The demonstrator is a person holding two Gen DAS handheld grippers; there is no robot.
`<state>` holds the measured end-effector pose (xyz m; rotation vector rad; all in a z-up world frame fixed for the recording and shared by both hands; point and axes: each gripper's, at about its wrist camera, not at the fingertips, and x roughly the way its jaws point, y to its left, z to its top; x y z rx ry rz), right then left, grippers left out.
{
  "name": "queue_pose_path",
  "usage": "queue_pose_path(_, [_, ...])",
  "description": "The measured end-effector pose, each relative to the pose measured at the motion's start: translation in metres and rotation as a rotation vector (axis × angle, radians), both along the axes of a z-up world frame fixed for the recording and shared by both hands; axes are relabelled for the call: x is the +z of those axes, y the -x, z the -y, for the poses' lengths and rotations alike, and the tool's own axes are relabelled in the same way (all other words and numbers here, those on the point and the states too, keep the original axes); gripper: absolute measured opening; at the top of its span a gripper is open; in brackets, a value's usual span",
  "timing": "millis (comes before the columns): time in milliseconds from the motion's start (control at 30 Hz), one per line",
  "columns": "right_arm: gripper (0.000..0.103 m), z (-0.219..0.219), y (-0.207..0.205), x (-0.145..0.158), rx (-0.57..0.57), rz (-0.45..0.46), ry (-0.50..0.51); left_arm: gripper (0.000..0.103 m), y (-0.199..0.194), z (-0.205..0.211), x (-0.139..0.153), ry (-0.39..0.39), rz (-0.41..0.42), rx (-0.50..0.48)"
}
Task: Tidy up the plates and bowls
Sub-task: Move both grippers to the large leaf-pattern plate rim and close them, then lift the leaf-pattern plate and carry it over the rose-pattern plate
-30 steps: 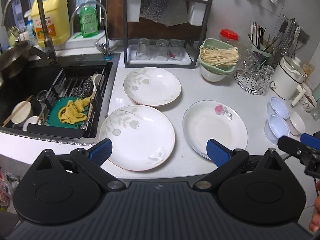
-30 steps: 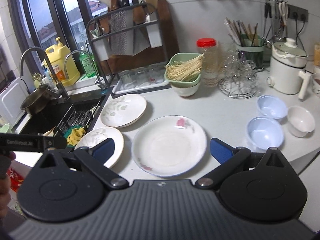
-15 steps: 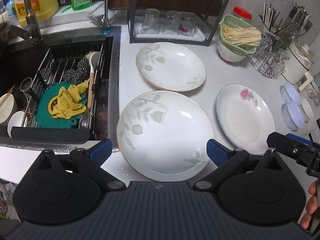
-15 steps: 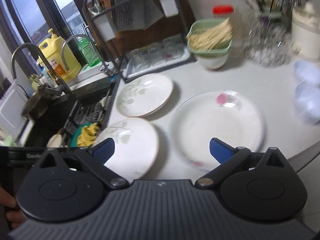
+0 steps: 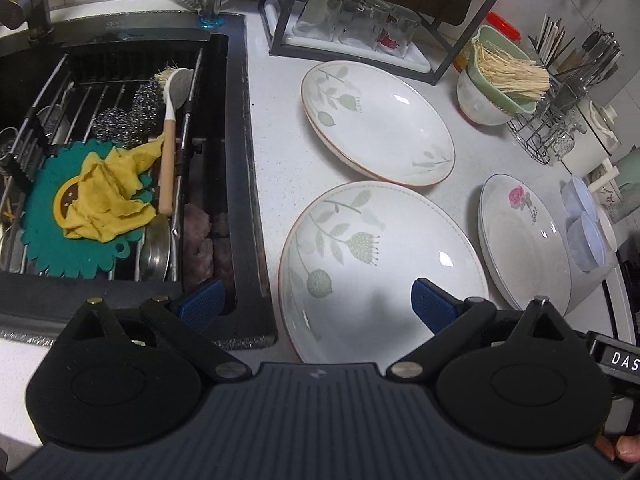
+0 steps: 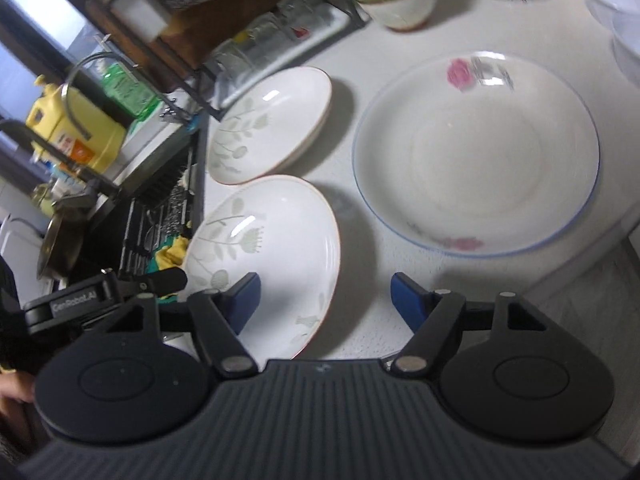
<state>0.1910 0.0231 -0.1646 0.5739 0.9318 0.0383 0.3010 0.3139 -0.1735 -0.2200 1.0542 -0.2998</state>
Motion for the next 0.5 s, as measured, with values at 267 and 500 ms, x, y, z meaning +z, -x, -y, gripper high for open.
queue_pose_path(267, [0.055,-0.004,-0.018,-0.003,-0.073,-0.021,0.028,0.078,-0.028,-0.001,-0.011,0.021,-0.031,-0.063])
queue_pose_path(500, [0.030,-0.011,-0.026,-0.023,-0.089,-0.053,0.020,0.059,-0.034,-0.001,-0.019,0.030,-0.028,-0.092])
